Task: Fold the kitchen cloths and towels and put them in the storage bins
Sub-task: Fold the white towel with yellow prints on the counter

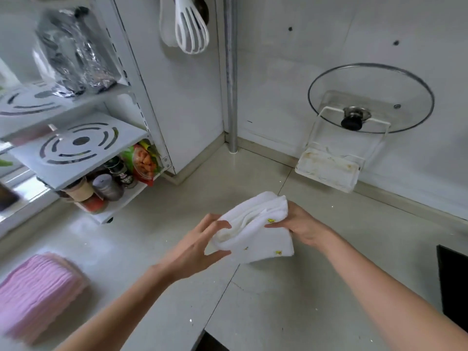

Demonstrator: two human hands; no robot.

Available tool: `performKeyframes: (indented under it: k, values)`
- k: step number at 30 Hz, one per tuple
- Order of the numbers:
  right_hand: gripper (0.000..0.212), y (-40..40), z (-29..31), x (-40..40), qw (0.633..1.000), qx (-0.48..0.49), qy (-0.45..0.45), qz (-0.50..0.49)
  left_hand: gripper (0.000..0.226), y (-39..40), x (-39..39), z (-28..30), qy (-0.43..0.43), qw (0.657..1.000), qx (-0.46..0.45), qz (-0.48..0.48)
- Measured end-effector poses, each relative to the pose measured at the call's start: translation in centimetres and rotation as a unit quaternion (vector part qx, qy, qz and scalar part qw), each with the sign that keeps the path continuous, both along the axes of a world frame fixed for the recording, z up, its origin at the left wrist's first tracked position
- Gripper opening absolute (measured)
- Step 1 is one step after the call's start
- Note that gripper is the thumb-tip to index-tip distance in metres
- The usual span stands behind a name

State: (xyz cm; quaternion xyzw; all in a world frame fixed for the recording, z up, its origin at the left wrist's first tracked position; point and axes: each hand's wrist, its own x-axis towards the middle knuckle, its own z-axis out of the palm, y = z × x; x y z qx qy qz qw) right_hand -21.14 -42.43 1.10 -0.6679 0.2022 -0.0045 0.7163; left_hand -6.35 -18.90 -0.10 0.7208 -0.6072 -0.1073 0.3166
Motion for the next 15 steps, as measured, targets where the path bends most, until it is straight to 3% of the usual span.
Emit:
performKeyframes:
  k: [3,9,10,12,15]
  values:
    - [0.051,1.2,3.3,0.3,0.998,-0.055,-0.034,0.011,0.031,2.0,1.4,2.2,-0.055,0.998,-0.011,-0.013]
    - [0.026,3.0,7.4,0.6,0.995,-0.075,-0.059,-0.017,0.03,3.0,2.4,5.6,-0.053,0.998,-0.038,-0.006]
    - [0.025,3.4,7.7,0.8,0.994,-0.077,-0.066,-0.033,0.028,2.9,2.4,6.1,-0.015,0.998,-0.055,0.022]
    - [0.023,4.1,7.7,1.5,0.991,-0.086,-0.073,-0.073,0.029,2.2,2.2,6.9,0.143,0.979,-0.092,0.112]
    - [0.018,4.8,6.6,3.1,0.976,-0.162,-0.047,-0.142,0.035,0.5,1.6,6.4,0.361,0.892,-0.144,0.23]
